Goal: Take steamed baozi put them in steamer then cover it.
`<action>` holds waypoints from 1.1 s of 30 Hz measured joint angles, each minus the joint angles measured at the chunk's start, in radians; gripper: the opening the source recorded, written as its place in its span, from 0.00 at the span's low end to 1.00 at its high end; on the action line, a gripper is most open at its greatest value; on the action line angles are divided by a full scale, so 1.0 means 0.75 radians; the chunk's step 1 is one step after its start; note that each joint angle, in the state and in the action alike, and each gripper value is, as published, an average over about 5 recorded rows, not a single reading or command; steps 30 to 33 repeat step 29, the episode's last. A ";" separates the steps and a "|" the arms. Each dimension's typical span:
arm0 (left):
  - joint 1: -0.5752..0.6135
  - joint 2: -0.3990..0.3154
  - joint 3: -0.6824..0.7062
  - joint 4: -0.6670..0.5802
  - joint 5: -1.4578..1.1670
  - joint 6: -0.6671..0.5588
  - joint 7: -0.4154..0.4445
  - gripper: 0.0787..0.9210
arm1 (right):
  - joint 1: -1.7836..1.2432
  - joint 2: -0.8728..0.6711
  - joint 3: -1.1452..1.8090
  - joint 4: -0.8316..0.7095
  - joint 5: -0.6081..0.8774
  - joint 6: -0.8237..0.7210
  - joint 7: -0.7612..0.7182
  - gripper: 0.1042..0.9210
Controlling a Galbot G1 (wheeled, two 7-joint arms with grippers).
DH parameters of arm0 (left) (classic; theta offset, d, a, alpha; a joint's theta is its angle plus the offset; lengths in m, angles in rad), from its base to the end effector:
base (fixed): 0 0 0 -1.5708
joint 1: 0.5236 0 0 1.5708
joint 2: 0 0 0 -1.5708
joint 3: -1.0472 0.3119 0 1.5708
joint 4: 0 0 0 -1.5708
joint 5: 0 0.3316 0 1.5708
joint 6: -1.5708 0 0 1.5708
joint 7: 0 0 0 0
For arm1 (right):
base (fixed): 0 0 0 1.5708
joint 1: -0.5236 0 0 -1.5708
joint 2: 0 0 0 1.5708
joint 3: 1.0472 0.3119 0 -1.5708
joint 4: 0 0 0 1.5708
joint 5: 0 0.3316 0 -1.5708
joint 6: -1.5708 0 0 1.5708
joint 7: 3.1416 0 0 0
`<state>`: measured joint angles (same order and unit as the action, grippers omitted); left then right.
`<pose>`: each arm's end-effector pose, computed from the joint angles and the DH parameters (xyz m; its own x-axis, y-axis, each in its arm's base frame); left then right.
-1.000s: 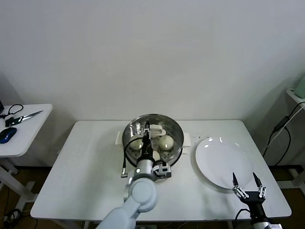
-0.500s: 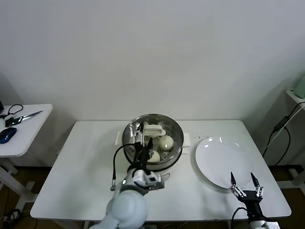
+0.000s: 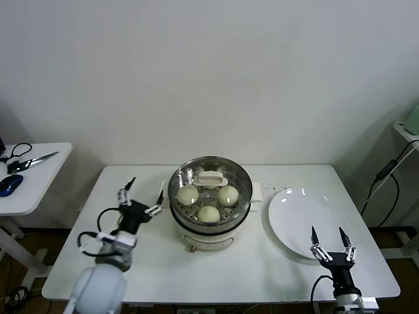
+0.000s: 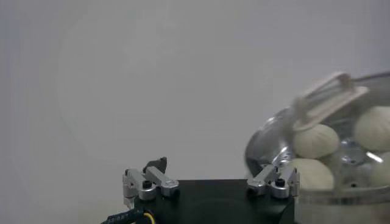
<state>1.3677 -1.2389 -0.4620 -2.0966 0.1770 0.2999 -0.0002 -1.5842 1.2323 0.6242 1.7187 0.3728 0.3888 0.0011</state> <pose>0.2265 0.0307 -0.2262 -0.9912 0.0816 0.1045 0.1204 0.8844 0.4509 0.1591 -0.1184 -0.3707 -0.9984 0.0512 -0.0252 0.0511 0.9987 0.0056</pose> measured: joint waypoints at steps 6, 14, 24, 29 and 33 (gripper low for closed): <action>0.147 -0.003 -0.175 0.141 -0.337 -0.309 -0.014 0.88 | 0.017 0.007 -0.017 -0.018 0.003 0.000 -0.002 0.88; 0.274 -0.047 -0.258 0.290 -0.552 -0.580 -0.015 0.88 | 0.028 0.005 -0.037 -0.047 0.016 0.000 -0.003 0.88; 0.340 -0.072 -0.300 0.358 -0.667 -0.727 -0.007 0.88 | 0.032 -0.002 -0.048 -0.063 0.025 0.003 -0.002 0.88; 0.353 -0.076 -0.310 0.373 -0.692 -0.757 -0.006 0.88 | 0.031 -0.004 -0.048 -0.064 0.028 0.004 -0.001 0.88; 0.353 -0.076 -0.310 0.373 -0.692 -0.757 -0.006 0.88 | 0.031 -0.004 -0.048 -0.064 0.028 0.004 -0.001 0.88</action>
